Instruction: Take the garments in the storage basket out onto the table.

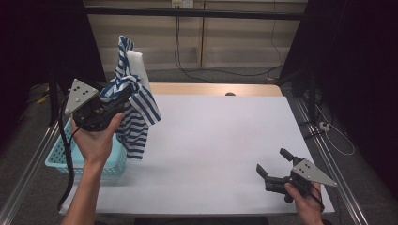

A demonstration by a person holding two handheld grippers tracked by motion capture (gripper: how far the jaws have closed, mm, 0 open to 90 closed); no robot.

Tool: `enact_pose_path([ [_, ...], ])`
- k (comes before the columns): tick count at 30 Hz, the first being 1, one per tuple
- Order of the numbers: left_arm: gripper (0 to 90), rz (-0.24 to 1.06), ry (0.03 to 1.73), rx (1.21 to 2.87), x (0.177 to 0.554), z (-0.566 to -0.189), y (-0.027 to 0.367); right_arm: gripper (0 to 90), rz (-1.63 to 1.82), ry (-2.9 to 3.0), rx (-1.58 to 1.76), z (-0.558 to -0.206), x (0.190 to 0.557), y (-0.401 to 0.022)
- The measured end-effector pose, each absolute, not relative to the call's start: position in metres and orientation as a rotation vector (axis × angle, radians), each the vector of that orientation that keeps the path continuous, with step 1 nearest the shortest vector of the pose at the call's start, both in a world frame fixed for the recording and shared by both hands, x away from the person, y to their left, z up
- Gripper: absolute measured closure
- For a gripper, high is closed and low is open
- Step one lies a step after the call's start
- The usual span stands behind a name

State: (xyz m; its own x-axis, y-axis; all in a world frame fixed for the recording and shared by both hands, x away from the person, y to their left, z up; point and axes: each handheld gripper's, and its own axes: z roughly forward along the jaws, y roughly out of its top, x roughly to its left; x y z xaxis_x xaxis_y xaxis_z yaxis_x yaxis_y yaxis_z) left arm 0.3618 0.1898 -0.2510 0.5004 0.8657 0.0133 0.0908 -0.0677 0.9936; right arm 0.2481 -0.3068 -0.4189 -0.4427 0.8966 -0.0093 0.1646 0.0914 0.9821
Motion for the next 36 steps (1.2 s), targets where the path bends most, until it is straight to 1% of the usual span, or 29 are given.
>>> enact_pose_path([
  [4,65.8,0.755,0.843,1.517,0.364,-0.250,0.185,0.0,1.406,1.709,1.050,-0.419,0.248,-0.307],
  [8,65.7,0.751,0.813,1.534,0.368,-0.249,0.177,0.0,1.406,1.710,1.051,-0.419,0.248,-0.306],
  [13,65.7,0.696,0.797,1.517,0.374,-0.250,0.174,0.0,1.404,1.710,1.049,-0.419,0.248,-0.307],
  [20,65.7,0.673,0.792,1.520,0.379,-0.252,0.165,0.0,1.403,1.712,1.051,-0.419,0.248,-0.307],
  [21,65.6,0.620,0.825,1.414,0.379,-0.252,0.155,0.0,1.403,1.712,1.053,-0.419,0.248,-0.306],
  [22,65.7,0.612,0.823,1.398,0.380,-0.252,0.152,0.0,1.402,1.712,1.053,-0.419,0.248,-0.306],
  [28,65.7,0.558,0.792,1.415,0.385,-0.255,0.137,0.0,1.403,1.712,1.050,-0.419,0.249,-0.306],
  [30,65.6,0.552,0.792,1.436,0.388,-0.258,0.133,0.0,1.406,1.715,1.048,-0.419,0.249,-0.306],
  [34,65.7,0.540,0.795,1.426,0.390,-0.258,0.126,0.0,1.403,1.712,1.050,-0.419,0.248,-0.306],
  [36,65.7,0.559,0.789,1.415,0.389,-0.255,0.121,0.0,1.402,1.712,1.053,-0.419,0.248,-0.306],
])
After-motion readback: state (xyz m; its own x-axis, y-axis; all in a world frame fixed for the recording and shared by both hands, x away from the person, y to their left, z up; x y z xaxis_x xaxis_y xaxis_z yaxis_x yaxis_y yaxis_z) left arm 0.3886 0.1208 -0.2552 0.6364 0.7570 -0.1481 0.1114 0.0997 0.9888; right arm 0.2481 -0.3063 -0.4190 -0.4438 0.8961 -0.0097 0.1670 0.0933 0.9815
